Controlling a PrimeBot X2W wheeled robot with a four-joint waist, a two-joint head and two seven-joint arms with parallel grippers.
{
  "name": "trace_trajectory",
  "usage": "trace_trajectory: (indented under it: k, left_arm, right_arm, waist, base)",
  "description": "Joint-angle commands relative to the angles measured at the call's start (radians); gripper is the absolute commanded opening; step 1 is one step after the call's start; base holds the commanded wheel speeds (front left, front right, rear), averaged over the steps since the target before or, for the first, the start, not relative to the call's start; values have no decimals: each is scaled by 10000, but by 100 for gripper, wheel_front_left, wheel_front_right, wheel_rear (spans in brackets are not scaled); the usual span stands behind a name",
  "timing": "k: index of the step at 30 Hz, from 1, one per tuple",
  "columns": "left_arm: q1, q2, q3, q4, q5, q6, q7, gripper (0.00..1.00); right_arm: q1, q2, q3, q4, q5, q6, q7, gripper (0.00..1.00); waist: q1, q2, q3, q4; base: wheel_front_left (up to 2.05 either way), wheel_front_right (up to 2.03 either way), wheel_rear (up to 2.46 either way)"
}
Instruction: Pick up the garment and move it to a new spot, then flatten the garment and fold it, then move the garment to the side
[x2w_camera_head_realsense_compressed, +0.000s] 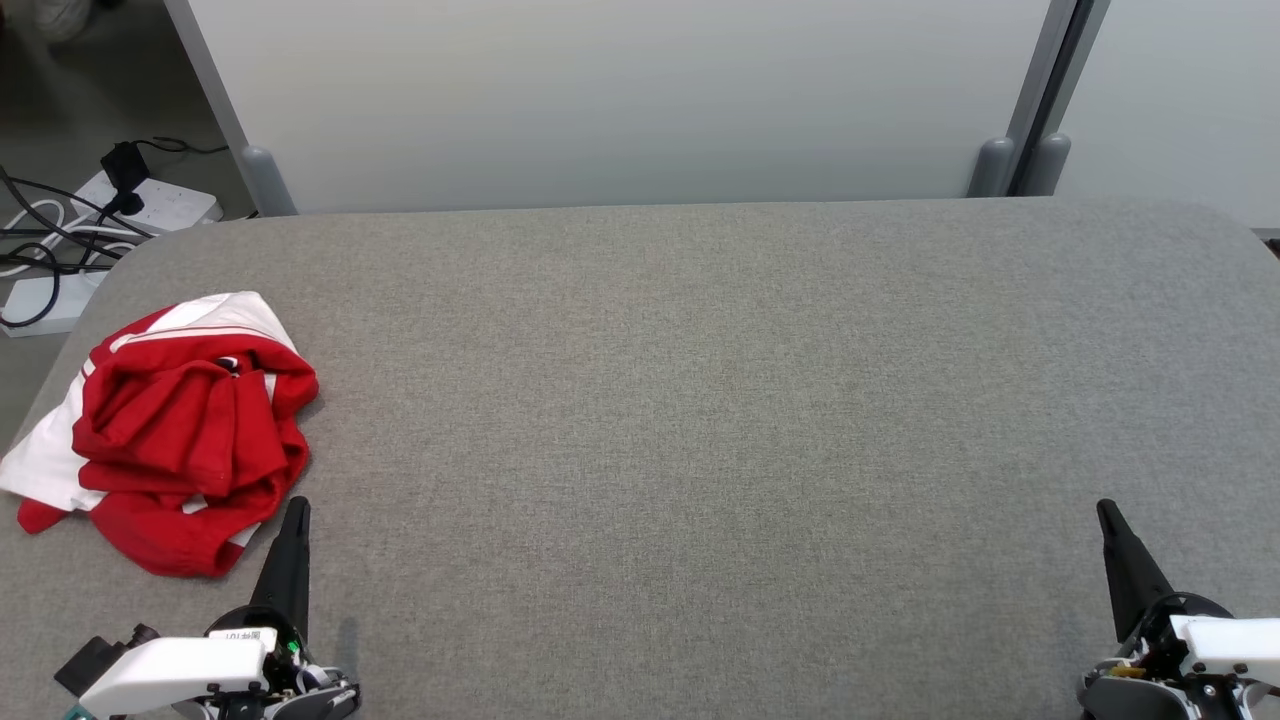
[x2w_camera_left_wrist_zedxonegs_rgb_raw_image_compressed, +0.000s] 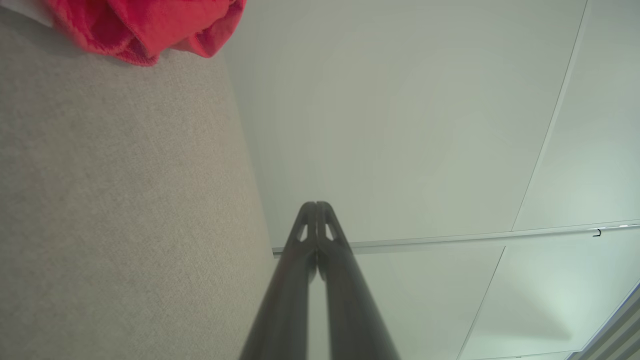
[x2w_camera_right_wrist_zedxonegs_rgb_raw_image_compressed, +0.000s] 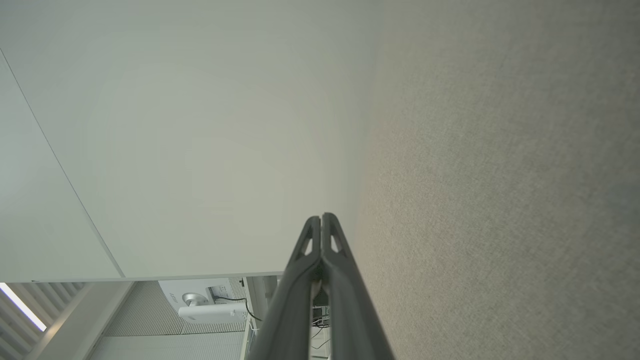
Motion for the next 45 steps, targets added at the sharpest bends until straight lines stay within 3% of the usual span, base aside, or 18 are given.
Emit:
trace_trajectory:
  k: [1, 22, 23, 30, 34, 45]
  left_arm:
    - [-573, 76, 326, -229, -48, 0, 63, 0]
    - [-573, 75, 325, -229, -48, 0, 63, 0]
    - [-2, 0, -2, 0, 0, 0, 0, 100]
    - [313, -46, -3, 495, -7, 11, -24, 100]
    - [216, 55, 7, 489, 64, 11, -75, 100]
    - [-71, 529, -392, 495, 875, 10, -530, 100]
  right_arm:
    - [-450, -148, 150, -301, 114, 44, 77, 0]
    - [-450, -148, 150, -301, 114, 44, 77, 0]
    - [0, -1, -1, -1, 0, 0, -1, 100]
    - [298, 168, 170, 436, -71, -10, -79, 100]
    - [148, 157, 308, 463, -237, -9, -199, 100]
    - [-280, 129, 494, 550, -1497, -4, -521, 100]
  waist:
    - [0, 0, 0, 0]
    - [0, 0, 0, 0]
    - [0, 0, 0, 0]
    - [1, 0, 14, 1]
    - [22, 0, -9, -8]
    - [0, 0, 24, -39]
  base:
    - [0, 0, 0]
    - [0, 0, 0]
    - [4, 4, 4]
    - [0, 0, 0]
    - [0, 0, 0]
    - [0, 0, 0]
